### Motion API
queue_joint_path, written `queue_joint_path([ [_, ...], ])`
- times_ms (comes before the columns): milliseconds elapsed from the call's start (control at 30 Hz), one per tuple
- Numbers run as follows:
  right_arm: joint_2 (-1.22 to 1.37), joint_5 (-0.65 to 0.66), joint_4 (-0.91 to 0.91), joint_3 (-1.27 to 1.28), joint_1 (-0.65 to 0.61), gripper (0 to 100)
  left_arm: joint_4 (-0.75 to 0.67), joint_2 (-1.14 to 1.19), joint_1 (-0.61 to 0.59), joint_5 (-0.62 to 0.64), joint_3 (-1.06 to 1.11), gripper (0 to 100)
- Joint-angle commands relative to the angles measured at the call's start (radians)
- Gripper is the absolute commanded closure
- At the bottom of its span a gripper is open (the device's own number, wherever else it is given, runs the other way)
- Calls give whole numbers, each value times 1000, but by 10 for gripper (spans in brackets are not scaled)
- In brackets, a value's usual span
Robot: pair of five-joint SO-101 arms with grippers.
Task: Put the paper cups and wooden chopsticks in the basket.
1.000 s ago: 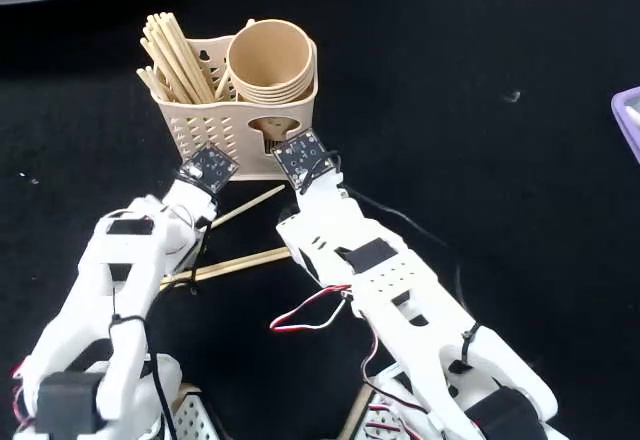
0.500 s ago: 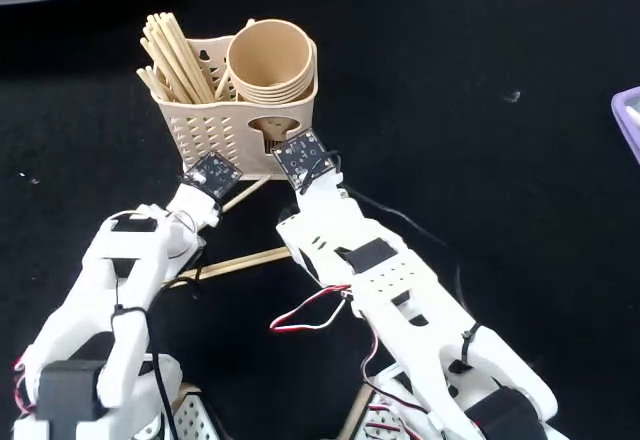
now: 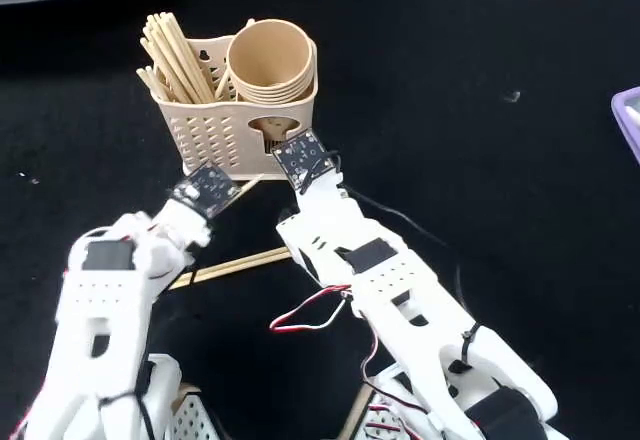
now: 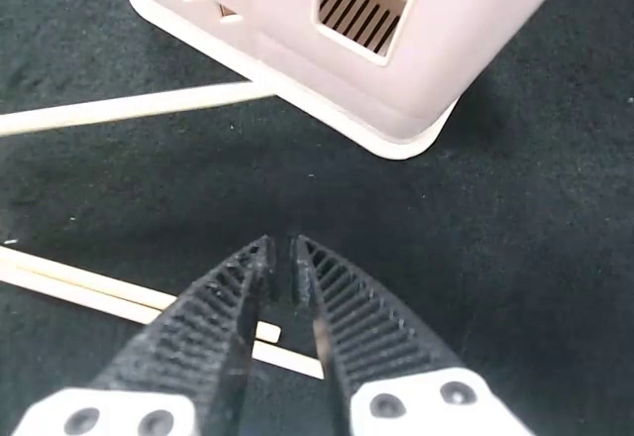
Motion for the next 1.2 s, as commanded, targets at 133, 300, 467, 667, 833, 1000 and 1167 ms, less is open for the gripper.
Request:
queue_joint_path([
  [133, -1, -43, -25, -27, 40, 952, 132, -356, -159, -118, -18, 970],
  [300, -2, -149, -23, -47, 138, 953, 176, -532, -176, -112, -18, 971],
  [467, -2, -167, -25, -47, 170, 975, 178, -689, -160, -20, -38, 971],
  [667, -2, -167, -26, -47, 169, 983, 153, -779, -119, 193, -139, 971],
  [833, -1, -167, -26, -47, 169, 983, 26, -781, -99, 408, -206, 971],
  [1000, 2, -166, -26, -47, 169, 983, -302, -778, -96, 727, -148, 970],
  [1167, 4, -163, -26, -47, 169, 984, -738, -769, -61, 980, -27, 970],
])
